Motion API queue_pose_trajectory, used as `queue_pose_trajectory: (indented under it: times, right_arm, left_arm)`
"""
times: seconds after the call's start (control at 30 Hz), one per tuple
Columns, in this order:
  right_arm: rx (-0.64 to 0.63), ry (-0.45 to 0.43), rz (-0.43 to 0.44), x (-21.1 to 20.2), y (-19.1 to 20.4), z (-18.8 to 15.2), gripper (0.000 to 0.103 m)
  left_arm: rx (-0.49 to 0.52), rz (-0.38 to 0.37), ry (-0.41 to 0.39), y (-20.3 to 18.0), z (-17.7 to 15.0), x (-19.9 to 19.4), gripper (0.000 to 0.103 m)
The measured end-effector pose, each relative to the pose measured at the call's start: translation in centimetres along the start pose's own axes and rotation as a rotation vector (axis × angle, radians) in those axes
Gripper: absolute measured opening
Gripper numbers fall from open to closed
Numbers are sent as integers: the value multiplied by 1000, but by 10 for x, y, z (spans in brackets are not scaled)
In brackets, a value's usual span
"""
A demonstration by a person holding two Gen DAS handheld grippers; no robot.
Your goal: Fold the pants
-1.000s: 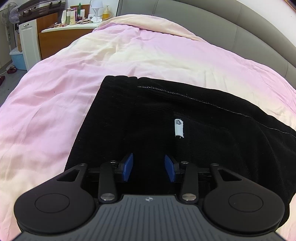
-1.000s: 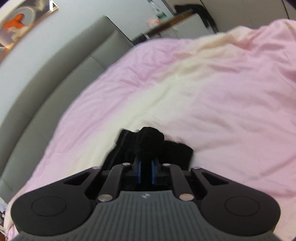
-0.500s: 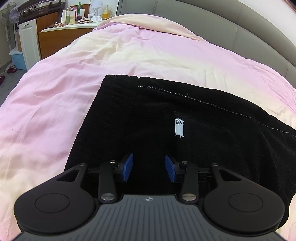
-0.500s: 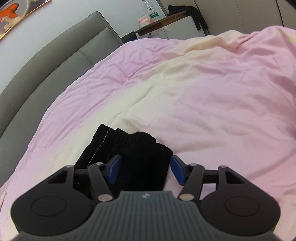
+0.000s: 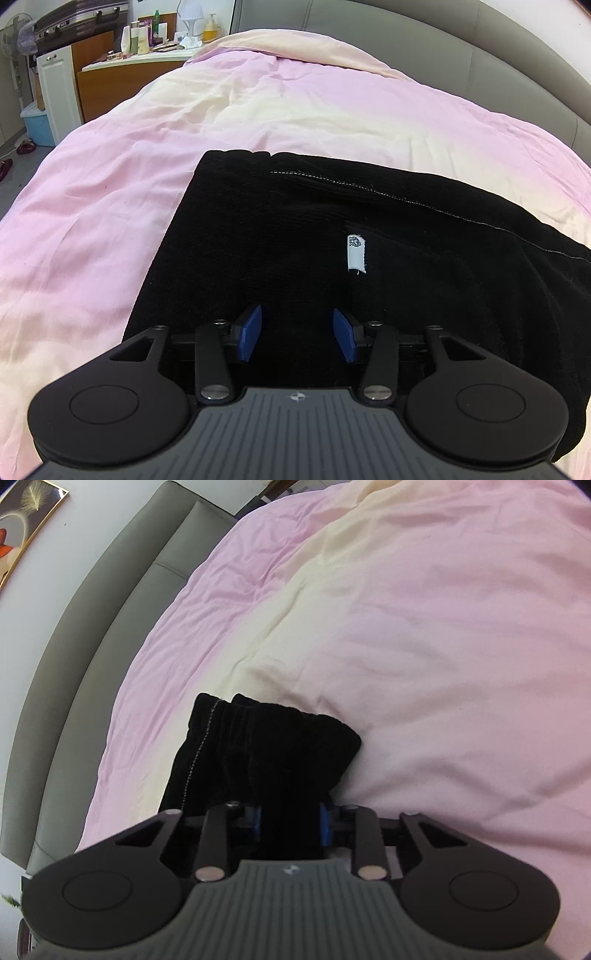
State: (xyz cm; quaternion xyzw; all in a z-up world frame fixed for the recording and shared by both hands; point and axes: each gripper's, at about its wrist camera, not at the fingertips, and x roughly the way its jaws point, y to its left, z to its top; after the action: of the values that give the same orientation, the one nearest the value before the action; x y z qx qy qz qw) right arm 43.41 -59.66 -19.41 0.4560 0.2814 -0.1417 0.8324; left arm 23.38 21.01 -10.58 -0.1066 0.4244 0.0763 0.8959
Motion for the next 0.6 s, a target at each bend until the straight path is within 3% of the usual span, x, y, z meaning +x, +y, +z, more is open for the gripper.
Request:
queue_pose_trajectory:
  times: [0.17, 0.27, 0.43, 0.5, 0.6]
  right_arm:
    - [-122, -104, 12, -24, 31, -5, 13]
    - [-443, -220, -9, -52, 83, -27, 13]
    - [-907, -351, 41, -98, 158, -89, 13]
    - [-1045, -368, 93, -113, 176, -119, 13]
    - [-1281, -322, 178, -123, 194, -177, 13]
  left_arm:
    - [-2, 0, -1, 0, 1, 1, 53]
    - [-13, -10, 0, 4, 1, 0, 53]
    - [-34, -21, 3, 8, 2, -1, 53]
    - [-39, -23, 3, 10, 2, -2, 53]
    - [-44, -26, 3, 12, 1, -3, 53]
